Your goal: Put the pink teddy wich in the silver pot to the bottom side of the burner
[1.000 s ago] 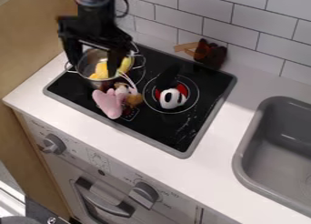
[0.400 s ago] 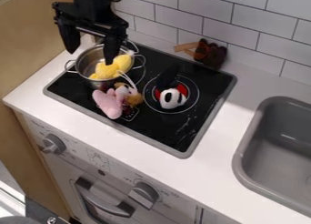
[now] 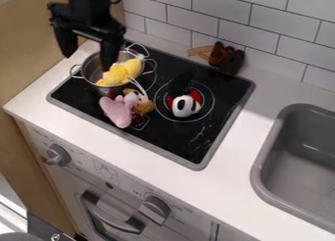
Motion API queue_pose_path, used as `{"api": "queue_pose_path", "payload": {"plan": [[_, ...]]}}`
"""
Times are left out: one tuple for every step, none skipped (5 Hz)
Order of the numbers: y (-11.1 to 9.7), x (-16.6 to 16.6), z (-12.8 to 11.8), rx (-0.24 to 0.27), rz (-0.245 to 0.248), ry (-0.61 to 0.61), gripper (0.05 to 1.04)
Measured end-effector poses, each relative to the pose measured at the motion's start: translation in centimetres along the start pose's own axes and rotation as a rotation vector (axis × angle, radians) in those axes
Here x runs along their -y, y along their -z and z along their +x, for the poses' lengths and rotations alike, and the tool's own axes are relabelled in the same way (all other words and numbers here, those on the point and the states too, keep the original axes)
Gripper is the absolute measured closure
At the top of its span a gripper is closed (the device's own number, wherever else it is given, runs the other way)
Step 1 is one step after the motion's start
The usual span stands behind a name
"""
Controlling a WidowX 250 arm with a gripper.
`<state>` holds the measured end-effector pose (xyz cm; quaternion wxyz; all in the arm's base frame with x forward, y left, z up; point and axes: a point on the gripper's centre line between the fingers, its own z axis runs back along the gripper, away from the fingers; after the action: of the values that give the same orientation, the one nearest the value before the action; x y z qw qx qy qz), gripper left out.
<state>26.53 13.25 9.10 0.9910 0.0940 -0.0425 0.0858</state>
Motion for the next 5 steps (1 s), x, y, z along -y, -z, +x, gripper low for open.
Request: {"api": "queue_pose_path", "payload": {"plan": [[0.4, -1.0, -0.4, -0.002, -0.005, 0.027, 0.085], [0.7, -2.2, -0.9, 0.01, -0.037, 0.07, 0.085], [1.2, -3.7, -1.4, 0.039, -0.061, 0.106, 0.085], [1.4, -5.1, -2.0, 0.042, -0.061, 0.149, 0.085], [2.0, -6.6, -2.5, 0.031, -0.061, 0.167, 0.085]]}}
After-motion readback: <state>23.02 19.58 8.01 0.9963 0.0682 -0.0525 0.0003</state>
